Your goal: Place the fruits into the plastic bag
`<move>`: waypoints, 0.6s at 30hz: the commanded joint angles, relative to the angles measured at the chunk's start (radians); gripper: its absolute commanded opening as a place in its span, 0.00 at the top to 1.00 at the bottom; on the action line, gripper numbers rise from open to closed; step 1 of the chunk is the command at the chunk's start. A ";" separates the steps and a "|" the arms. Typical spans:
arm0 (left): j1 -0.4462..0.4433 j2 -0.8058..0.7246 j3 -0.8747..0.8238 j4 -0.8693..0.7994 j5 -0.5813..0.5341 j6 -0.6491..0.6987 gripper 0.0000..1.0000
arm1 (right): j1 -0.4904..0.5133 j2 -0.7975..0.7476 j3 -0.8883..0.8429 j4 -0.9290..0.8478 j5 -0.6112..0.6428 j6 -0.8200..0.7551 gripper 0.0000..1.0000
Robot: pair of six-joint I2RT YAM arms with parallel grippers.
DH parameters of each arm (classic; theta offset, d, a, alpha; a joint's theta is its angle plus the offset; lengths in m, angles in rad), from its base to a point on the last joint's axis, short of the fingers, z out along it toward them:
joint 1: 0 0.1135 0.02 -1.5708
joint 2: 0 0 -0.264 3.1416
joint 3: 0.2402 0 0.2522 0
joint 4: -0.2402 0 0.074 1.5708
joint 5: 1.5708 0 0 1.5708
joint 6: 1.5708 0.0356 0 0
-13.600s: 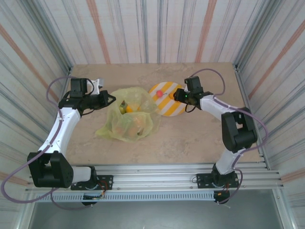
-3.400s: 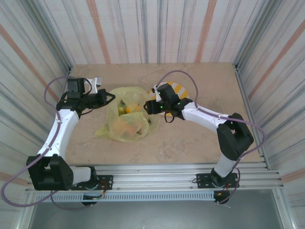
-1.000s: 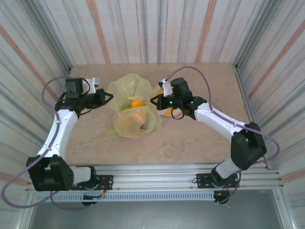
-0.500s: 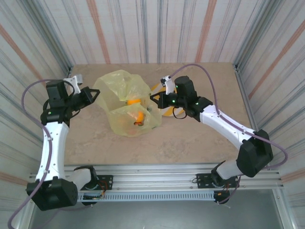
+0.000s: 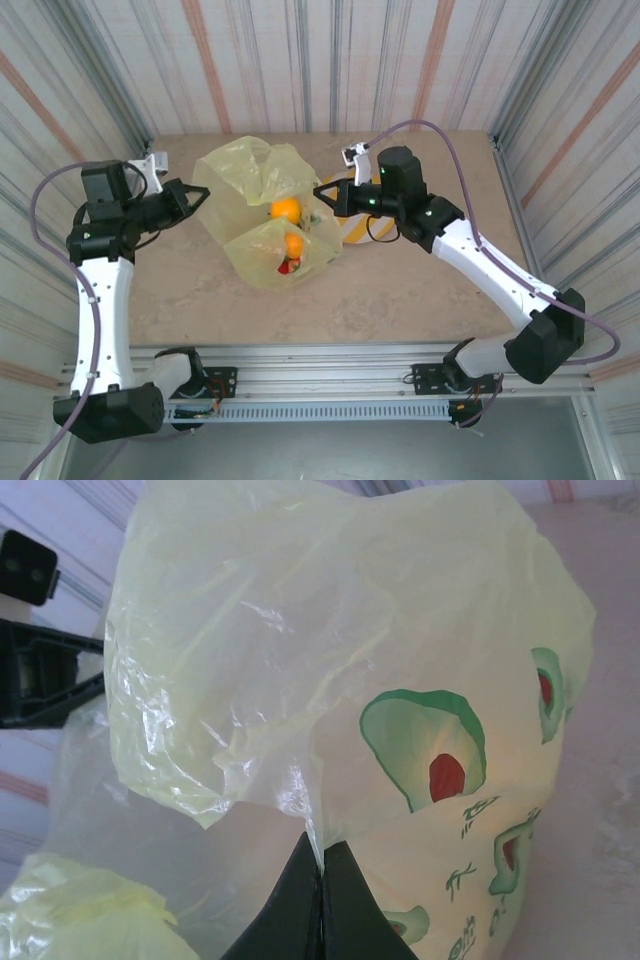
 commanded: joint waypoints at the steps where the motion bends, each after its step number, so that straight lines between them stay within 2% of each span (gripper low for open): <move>1: 0.003 0.043 -0.005 -0.080 0.013 0.042 0.99 | 0.001 0.050 0.067 -0.065 -0.051 0.071 1.00; 5: -0.005 0.107 -0.072 -0.004 0.003 0.016 0.99 | -0.002 0.115 0.090 -0.065 -0.032 0.105 1.00; 11: -0.041 0.190 -0.084 0.102 -0.083 -0.040 0.97 | -0.008 0.220 0.134 -0.060 0.036 0.120 1.00; 18: -0.070 0.259 -0.141 0.281 -0.138 -0.169 0.96 | -0.062 0.395 0.198 -0.046 0.085 0.130 1.00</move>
